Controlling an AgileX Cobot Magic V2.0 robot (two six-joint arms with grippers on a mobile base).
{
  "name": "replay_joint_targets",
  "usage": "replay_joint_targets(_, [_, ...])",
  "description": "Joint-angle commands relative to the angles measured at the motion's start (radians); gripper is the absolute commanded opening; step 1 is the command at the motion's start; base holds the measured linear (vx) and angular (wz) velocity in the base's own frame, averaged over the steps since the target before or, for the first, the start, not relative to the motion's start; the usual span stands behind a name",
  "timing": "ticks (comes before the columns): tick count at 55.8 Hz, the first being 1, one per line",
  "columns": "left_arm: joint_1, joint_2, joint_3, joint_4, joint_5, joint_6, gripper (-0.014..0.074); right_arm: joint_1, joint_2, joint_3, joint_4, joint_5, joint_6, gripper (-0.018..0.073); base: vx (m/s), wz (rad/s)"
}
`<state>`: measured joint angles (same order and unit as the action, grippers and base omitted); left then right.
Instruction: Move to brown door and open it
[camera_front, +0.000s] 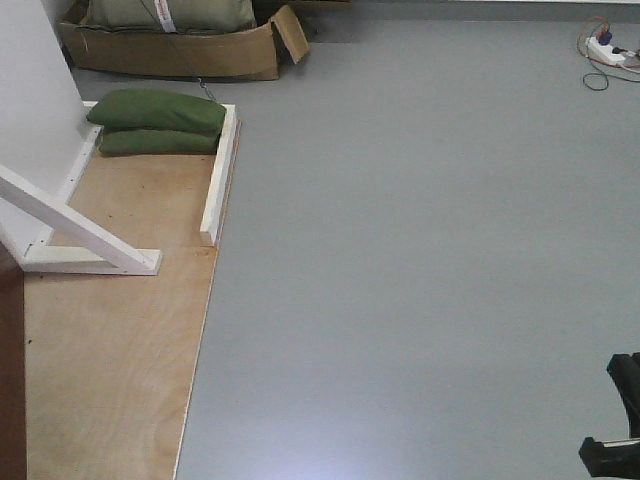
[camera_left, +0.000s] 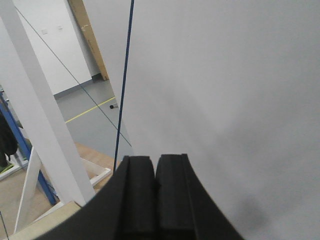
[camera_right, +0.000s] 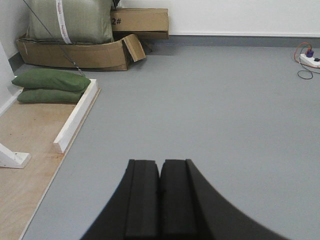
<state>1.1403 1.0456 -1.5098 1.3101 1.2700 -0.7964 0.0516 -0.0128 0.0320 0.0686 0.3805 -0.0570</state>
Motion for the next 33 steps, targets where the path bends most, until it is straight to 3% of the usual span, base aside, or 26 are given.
replay_joint_targets(1, [0.011,0.025,-0.028,0.057,-0.034,-0.016,0.0136,0.002,-0.006,0.004,-0.006,-0.077,-0.009,0.0000,0.00,0.00])
replay_joint_targets(20, [0.011,0.116,-0.028,0.049,-0.049,-0.166,0.0136,0.002,-0.006,0.004,-0.006,-0.077,-0.009,0.0000,0.00,0.00])
replay_joint_targets(33, [0.011,0.104,-0.028,-0.031,-0.084,-0.239,0.0136,0.002,-0.006,0.004,-0.006,-0.077,-0.009,0.0000,0.00,0.00])
